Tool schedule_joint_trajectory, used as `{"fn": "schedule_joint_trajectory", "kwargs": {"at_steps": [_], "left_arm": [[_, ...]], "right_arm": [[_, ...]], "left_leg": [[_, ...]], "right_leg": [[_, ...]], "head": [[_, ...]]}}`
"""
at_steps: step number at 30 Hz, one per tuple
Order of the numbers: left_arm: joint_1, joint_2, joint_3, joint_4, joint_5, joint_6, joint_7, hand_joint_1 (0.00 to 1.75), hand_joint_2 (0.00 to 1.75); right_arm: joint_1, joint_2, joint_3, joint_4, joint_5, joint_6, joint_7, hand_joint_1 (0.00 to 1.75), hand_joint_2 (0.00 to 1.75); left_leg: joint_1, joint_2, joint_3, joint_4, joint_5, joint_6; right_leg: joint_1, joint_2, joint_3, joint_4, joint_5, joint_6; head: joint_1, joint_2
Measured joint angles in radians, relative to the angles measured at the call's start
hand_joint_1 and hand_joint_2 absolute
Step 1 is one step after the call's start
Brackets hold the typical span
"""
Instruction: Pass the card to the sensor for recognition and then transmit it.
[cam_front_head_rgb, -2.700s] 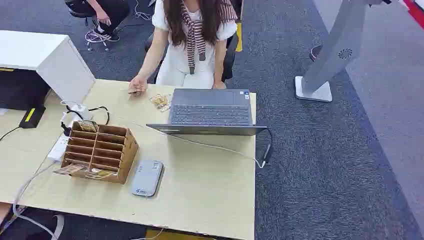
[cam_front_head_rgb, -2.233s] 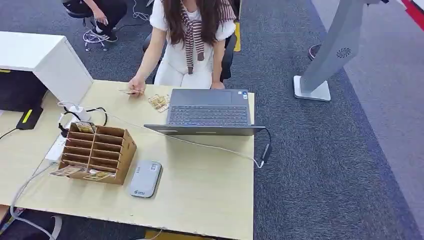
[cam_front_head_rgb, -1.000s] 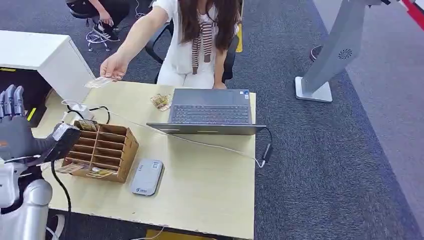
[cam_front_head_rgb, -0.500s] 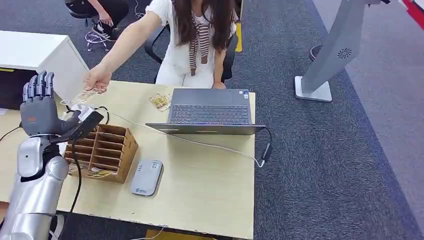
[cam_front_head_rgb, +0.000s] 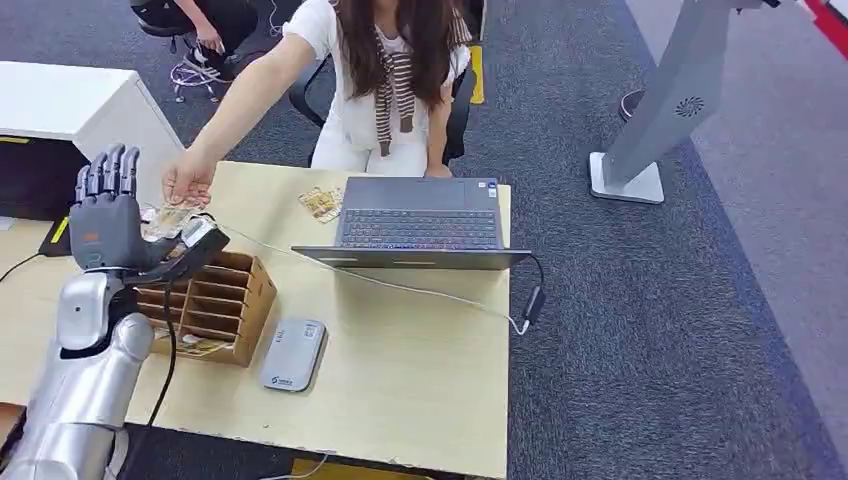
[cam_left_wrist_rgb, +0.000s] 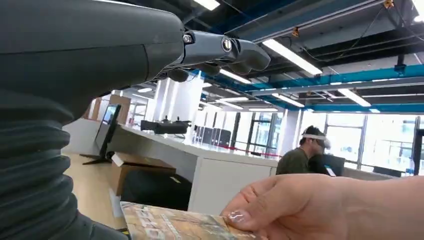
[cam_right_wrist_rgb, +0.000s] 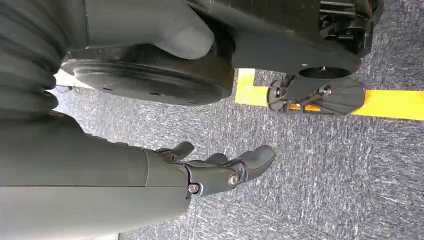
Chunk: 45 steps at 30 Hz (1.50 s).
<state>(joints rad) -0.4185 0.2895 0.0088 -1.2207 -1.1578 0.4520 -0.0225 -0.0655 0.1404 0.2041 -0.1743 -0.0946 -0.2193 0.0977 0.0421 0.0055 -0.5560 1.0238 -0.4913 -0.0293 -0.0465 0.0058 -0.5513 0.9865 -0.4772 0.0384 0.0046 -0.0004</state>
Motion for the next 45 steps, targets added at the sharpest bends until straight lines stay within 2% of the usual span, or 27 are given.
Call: {"fn": "schedule_joint_trajectory", "kwargs": {"at_steps": [1,2,3,14,32,37,41,45], "left_arm": [[0.0,-0.003,-0.003,0.0,-0.003,0.0,0.0,0.0,1.75],[0.0,-0.005,-0.009,0.0,-0.007,0.0,0.001,0.14,1.75],[0.0,-0.006,-0.018,0.0,-0.01,-0.001,0.002,1.75,1.75],[-0.001,-0.024,-0.064,0.0,-0.013,-0.001,0.003,1.75,1.75],[-0.01,-0.04,-0.092,0.0,0.007,0.008,0.008,1.75,1.75],[0.101,-0.037,-0.119,-0.099,0.047,0.034,-0.031,1.75,1.75],[0.196,-0.036,-0.149,-0.189,0.035,0.032,-0.038,1.75,1.75],[0.252,-0.036,-0.174,-0.246,0.023,0.029,-0.038,1.75,1.75]], "right_arm": [[0.0,0.0,0.0,0.0,0.0,0.0,0.0,0.0,1.75],[0.0,0.0,0.0,0.0,0.0,0.0,0.0,0.0,1.75],[0.0,0.0,0.0,0.0,0.0,0.0,0.0,0.0,1.75],[0.001,0.0,0.0,0.0,0.0,-0.001,-0.003,0.0,1.75],[0.002,0.0,0.0,0.0,-0.002,0.001,-0.013,0.0,1.75],[0.004,0.0,0.0,0.0,-0.016,-0.003,-0.018,0.0,1.75],[0.004,0.0,-0.001,0.0,-0.019,-0.014,-0.018,0.0,1.75],[0.005,0.0,-0.003,0.0,-0.019,-0.013,-0.018,0.0,1.75]], "left_leg": [[0.0,0.0,0.0,0.0,0.0,0.0],[0.0,0.0,0.0,0.0,0.0,0.0],[0.0,0.0,0.0,0.0,0.0,0.0],[0.0,0.0,0.0,0.0,0.0,0.0],[0.0,0.0,0.0,0.0,0.0,0.0],[0.0,0.0,-0.001,0.0,-0.001,0.0],[0.0,0.001,-0.001,0.0,-0.001,0.001],[0.0,0.0,-0.001,0.0,-0.001,0.001]], "right_leg": [[0.0,0.0,0.0,0.0,0.0,0.0],[0.0,0.0,0.0,0.0,0.0,0.0],[0.0,0.0,0.0,0.0,0.0,0.0],[0.0,0.0,0.0,0.0,0.0,0.0],[0.0,0.0,0.0,0.0,0.0,0.0],[0.0,0.001,0.0,0.0,0.0,0.0],[0.0,0.001,-0.001,0.0,-0.001,0.0],[0.0,0.0,-0.001,0.0,-0.001,0.0]], "head": [[0.0,0.0],[0.0,0.0],[0.0,0.0],[0.0,0.0],[0.0,0.0],[0.0,0.0],[0.0,0.0],[0.0,0.0]]}}
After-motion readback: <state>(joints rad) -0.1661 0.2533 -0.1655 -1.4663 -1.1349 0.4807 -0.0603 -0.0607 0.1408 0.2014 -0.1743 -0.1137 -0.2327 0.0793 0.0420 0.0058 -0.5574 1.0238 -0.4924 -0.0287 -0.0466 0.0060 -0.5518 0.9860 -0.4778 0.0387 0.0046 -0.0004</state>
